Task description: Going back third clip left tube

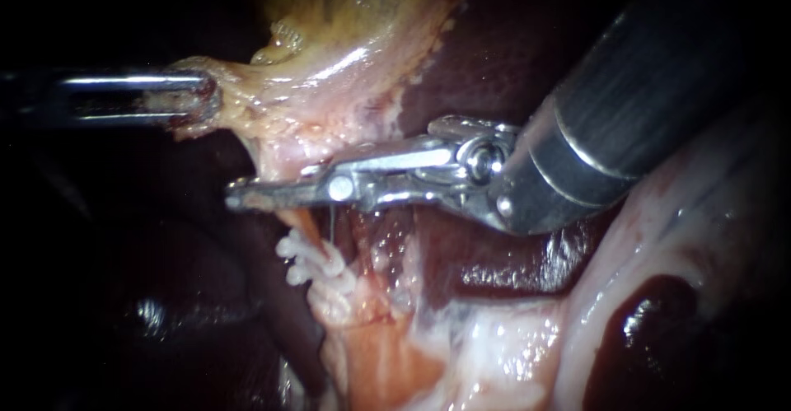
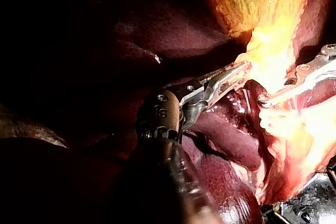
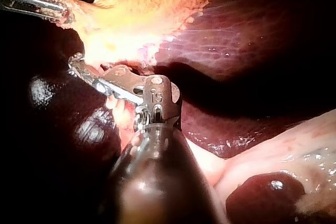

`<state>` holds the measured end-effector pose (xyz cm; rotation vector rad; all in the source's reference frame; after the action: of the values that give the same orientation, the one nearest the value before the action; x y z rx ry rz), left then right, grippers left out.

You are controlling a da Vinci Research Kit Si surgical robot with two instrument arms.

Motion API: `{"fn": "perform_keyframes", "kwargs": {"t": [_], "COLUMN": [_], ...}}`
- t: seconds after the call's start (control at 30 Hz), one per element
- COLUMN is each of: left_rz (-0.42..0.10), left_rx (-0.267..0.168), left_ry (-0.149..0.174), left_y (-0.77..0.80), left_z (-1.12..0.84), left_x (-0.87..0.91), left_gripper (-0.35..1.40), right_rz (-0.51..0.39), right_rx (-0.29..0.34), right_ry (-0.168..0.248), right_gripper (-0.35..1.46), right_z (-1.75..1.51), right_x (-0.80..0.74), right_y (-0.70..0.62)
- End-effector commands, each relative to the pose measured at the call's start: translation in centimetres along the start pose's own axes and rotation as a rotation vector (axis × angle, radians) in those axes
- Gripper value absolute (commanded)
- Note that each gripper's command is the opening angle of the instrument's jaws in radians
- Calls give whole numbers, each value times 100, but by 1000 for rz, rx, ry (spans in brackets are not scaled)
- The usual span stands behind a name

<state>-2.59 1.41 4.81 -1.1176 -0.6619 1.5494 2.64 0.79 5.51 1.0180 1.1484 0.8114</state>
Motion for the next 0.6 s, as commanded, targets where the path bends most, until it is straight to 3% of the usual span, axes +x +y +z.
{"fn": "perform_keyframes", "kwargs": {"t": [0.03, 0.17, 0.47, 0.6], "left_rz": [0, 0, 1, 1], "left_rx": [0, 0, 1, 1], "left_ry": [0, 0, 1, 1], "left_y": [0, 0, 0, 0], "left_z": [0, 0, 0, 1], "left_x": [0, -1, -2, -2], "left_gripper": [-35, -35, -35, -35], "right_rz": [0, -56, -196, -287], "right_rx": [6, 5, -59, -127], "right_ry": [-4, -7, 11, -24], "right_gripper": [-35, 35, 47, 48], "right_z": [1, 6, 14, 9], "right_x": [-1, -3, -13, -13], "right_y": [1, 7, 37, 47]}}
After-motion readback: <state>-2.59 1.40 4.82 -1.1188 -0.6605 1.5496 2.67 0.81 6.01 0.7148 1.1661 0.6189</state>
